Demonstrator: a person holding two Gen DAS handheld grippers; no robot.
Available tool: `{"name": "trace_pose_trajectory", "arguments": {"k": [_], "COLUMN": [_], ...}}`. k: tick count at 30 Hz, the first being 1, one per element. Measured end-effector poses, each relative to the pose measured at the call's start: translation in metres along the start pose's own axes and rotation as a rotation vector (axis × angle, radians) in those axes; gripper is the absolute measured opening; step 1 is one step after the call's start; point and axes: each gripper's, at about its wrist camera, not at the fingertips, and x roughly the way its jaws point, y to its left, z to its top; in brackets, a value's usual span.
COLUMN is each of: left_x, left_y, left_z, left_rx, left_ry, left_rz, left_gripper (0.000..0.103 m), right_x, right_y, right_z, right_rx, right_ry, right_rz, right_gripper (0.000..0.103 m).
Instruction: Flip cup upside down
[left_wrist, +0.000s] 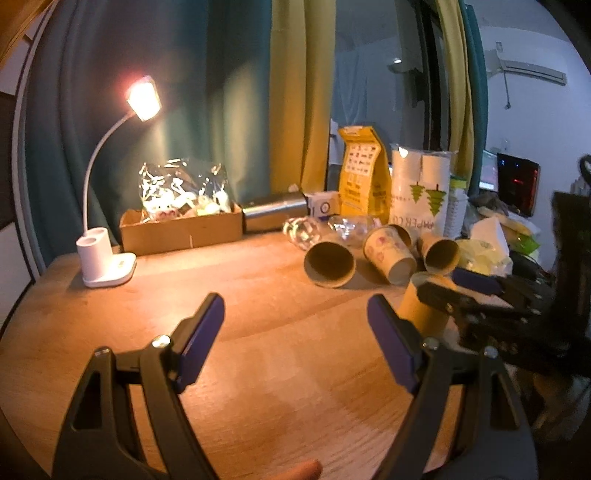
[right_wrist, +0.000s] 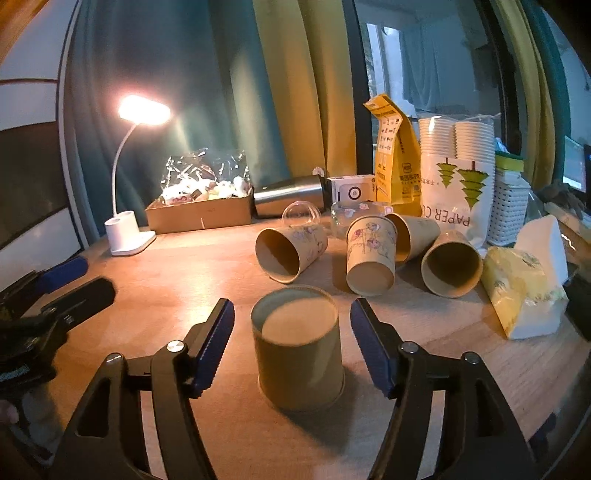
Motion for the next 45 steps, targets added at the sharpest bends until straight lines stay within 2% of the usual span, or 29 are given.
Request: {"name": "trace_pose_trajectory", "arguments": {"k": [6,15,29,45], "left_x": [0.000,-0.003,-0.002,-0.004], "left_y": [-0.011,-0.020,-0.020,-0.026], "left_z": [0.000,0.000,-0.001,-0.001], "left_rx": [0.014,0.045,0.027,0.047], "left_ry": [-0.022,-0.054,-0.052,-0.061], "left_rz": [0.006,0.013,0.055,0.028], "left_gripper": [0.081,0.081,0.081,0.081], "right_x": [-0.025,-0.039,-0.039,-0.039], "right_y": [-0.002,-0.006,-0.007,-0.005], "right_z": [-0.012,-0.028,-0.024,-0.022], "right_rx": [0.034,0.050,0.043,0.038], "right_ry": [0.003,0.012,0.003,0.007], "right_rz": [-0.013,-0.036,-0.038,-0.033], "right_gripper": [0.069,0.069,0.069,0.069]}}
